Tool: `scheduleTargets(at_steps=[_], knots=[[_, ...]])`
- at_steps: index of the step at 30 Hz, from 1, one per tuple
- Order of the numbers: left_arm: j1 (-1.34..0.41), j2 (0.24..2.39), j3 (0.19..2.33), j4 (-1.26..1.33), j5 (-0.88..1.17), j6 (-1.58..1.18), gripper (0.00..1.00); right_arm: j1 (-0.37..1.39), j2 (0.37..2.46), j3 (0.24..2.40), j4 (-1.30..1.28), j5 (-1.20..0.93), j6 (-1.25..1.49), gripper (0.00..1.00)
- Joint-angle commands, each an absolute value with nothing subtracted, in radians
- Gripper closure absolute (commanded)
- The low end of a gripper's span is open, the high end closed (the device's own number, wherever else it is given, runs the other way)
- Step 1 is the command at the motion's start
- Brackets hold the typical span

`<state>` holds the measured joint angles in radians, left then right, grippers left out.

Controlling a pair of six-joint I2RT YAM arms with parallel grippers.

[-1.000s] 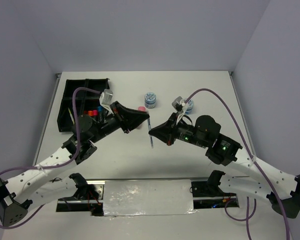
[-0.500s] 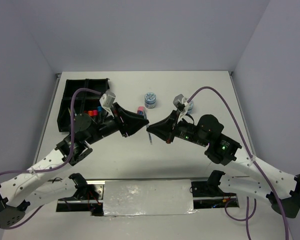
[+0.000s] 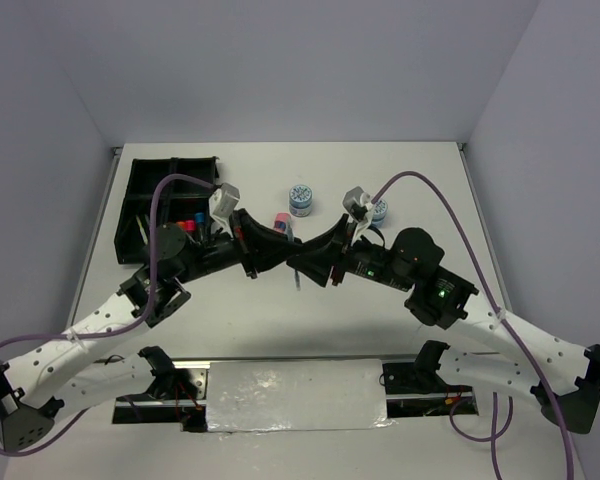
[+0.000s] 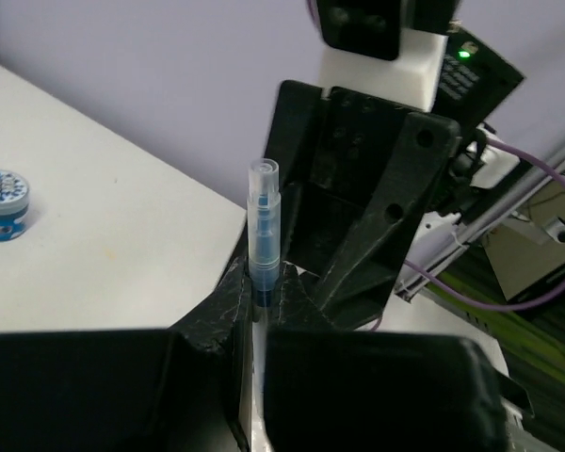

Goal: Sort the stationery into containers
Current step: Close the pen cap on the pen.

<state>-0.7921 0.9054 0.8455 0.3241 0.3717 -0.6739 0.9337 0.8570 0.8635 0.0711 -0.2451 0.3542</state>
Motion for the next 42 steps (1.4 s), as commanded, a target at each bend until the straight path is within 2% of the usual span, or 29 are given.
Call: scheduleTargets(at_steps=[1,4,5,6,7,8,9,11,13,14,15,16,21,24,27,32,33,34,35,40,42], knots=[[-0.799,0.867,0.856,0.449,0.517,-0.615,1.00,0.939,0.868,0.862,0.159,-0.278,0.353,0.53],[-0.801,0.853,0.862,0.446,0.557,-0.583,1.00,0.937,0.899,0.867,0.198,-0.331,0.357,0.53],[-0.799,0.850,0.867,0.440,0.549,-0.580,1.00,0.937,0.905,0.873,0.198,-0.331,0.357,0.57],[-0.801,0.850,0.870,0.434,0.546,-0.574,1.00,0.939,0.913,0.887,0.196,-0.343,0.353,0.81],[-0.801,0.850,0.876,0.427,0.542,-0.571,1.00,0.939,0.916,0.890,0.195,-0.347,0.353,0.88],[-0.801,0.850,0.883,0.408,0.529,-0.566,1.00,0.939,0.919,0.891,0.204,-0.348,0.354,0.91],[-0.801,0.851,0.884,0.410,0.526,-0.566,1.00,0.940,0.919,0.888,0.210,-0.348,0.359,0.99],[-0.801,0.857,0.890,0.396,0.502,-0.566,0.96,0.939,0.911,0.881,0.238,-0.353,0.367,1.00],[-0.799,0.868,0.903,0.327,0.397,-0.561,0.66,0.939,0.902,0.871,0.247,-0.345,0.374,1.00],[-0.799,0.873,0.920,0.299,0.365,-0.554,0.19,0.939,0.899,0.873,0.230,-0.330,0.373,1.00],[-0.799,0.873,0.925,0.273,0.345,-0.551,0.06,0.939,0.900,0.877,0.215,-0.316,0.367,1.00],[-0.799,0.870,0.931,0.267,0.315,-0.549,0.01,0.939,0.903,0.879,0.200,-0.289,0.359,1.00],[-0.799,0.848,0.977,0.239,0.212,-0.528,0.03,0.937,0.911,0.861,0.170,-0.281,0.354,1.00],[-0.799,0.845,1.008,0.241,0.202,-0.517,0.13,0.937,0.917,0.854,0.173,-0.302,0.360,1.00],[-0.801,0.868,1.045,0.229,0.189,-0.526,0.29,0.937,0.919,0.859,0.175,-0.317,0.359,1.00],[-0.799,0.899,1.066,0.210,0.172,-0.538,0.31,0.937,0.917,0.865,0.161,-0.321,0.351,1.00],[-0.799,0.899,1.065,0.213,0.176,-0.541,0.33,0.937,0.917,0.867,0.160,-0.321,0.350,1.00],[-0.799,0.900,1.060,0.218,0.184,-0.545,0.43,0.937,0.916,0.865,0.158,-0.319,0.350,1.00],[-0.798,0.902,1.060,0.218,0.190,-0.548,0.47,0.936,0.914,0.865,0.156,-0.319,0.350,1.00],[-0.798,0.914,1.052,0.207,0.225,-0.561,0.46,0.937,0.914,0.882,0.138,-0.307,0.342,1.00],[-0.798,0.914,1.045,0.212,0.235,-0.566,0.59,0.937,0.916,0.893,0.135,-0.302,0.339,1.00]])
